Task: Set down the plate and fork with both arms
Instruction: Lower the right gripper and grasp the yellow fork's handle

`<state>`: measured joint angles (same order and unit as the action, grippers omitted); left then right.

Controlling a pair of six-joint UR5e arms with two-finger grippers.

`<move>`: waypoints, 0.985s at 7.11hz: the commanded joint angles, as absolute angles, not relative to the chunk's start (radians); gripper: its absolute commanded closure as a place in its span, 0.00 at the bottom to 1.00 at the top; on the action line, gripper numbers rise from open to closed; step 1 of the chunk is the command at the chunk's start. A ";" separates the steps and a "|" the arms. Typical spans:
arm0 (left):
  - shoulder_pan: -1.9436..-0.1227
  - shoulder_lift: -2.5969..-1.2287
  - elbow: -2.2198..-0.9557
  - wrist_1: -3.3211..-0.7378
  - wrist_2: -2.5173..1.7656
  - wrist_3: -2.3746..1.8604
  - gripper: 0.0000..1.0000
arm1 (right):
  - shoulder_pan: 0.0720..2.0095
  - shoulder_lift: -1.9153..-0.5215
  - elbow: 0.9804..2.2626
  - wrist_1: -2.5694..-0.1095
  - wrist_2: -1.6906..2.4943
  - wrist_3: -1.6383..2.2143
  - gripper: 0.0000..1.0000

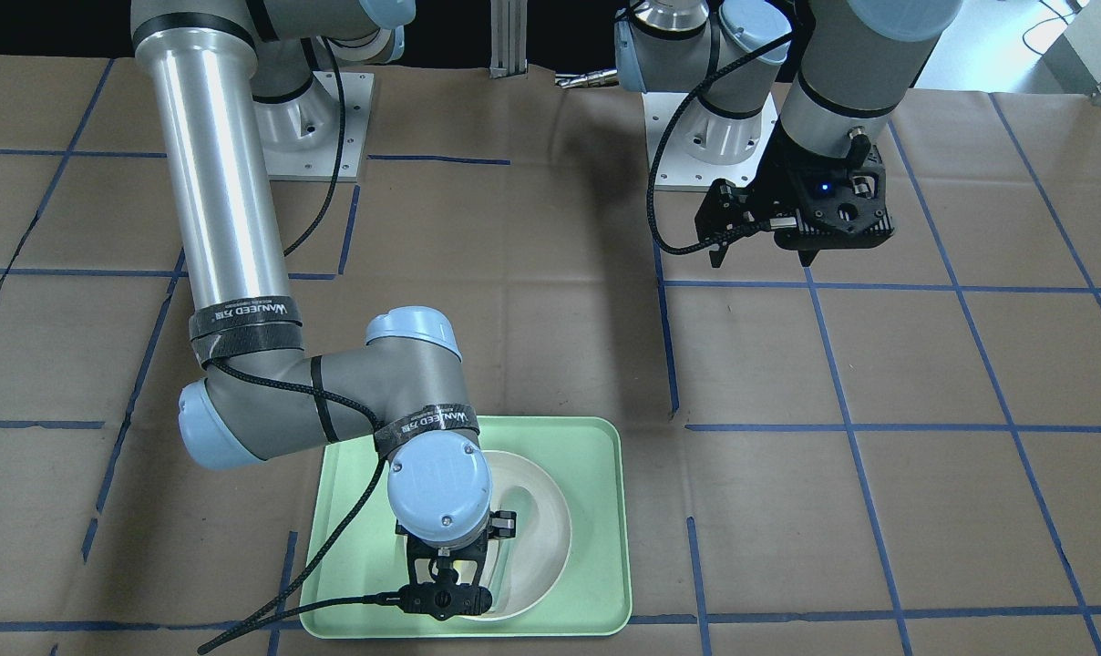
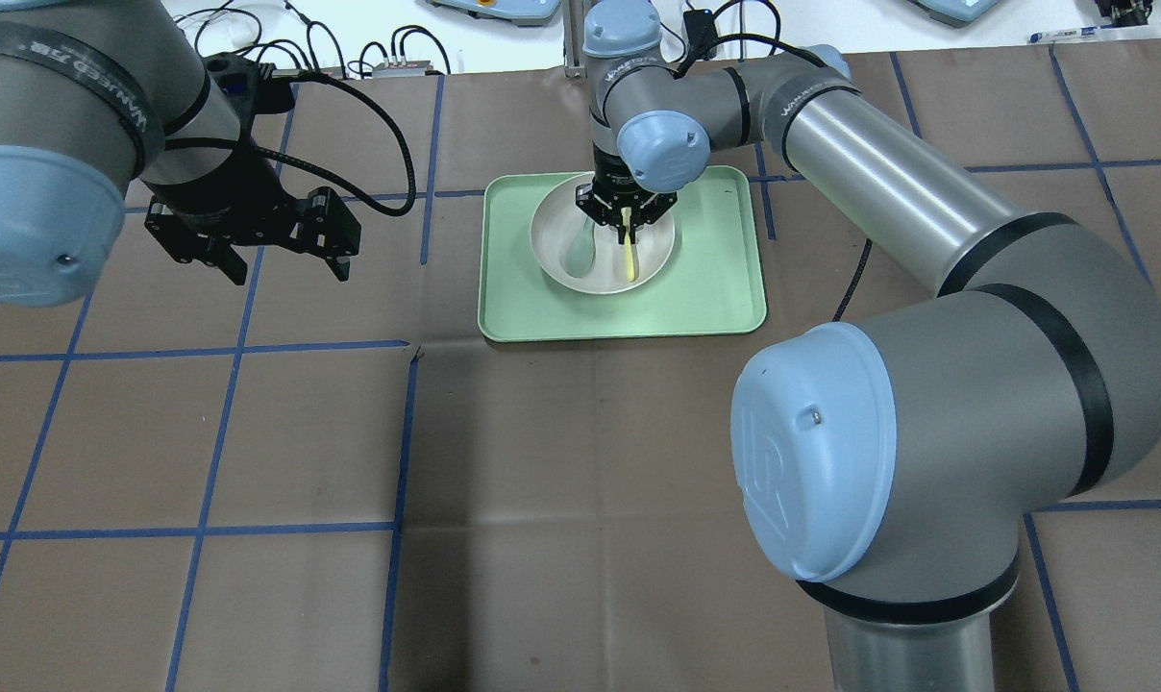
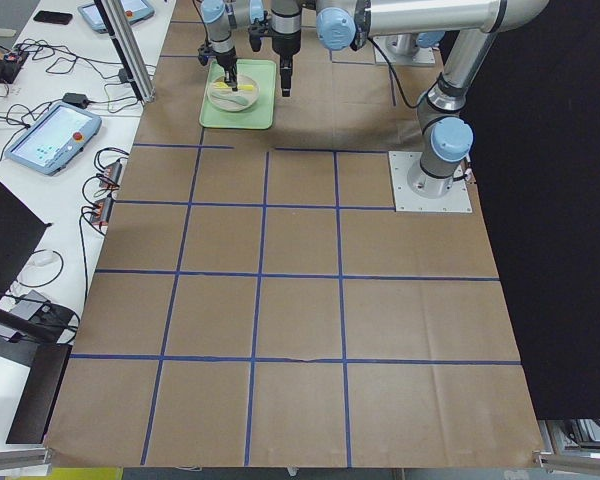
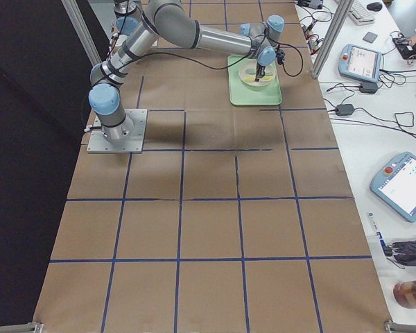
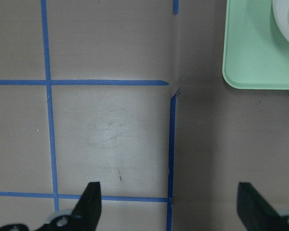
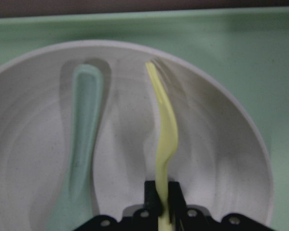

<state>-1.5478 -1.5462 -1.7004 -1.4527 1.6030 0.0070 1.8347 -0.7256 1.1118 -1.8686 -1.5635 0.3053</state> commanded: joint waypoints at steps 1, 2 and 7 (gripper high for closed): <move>-1.548 -1.546 -1.700 -1.453 1.603 0.006 0.00 | 1.835 -0.726 1.108 -1.864 -1.562 0.307 0.96; -1.548 -1.546 -1.700 -1.453 1.603 0.006 0.00 | 1.833 -0.739 1.104 -1.861 -1.562 0.307 0.96; -1.548 -1.546 -1.698 -1.453 1.603 0.006 0.00 | 1.801 -0.877 1.123 -1.728 -1.546 0.253 0.96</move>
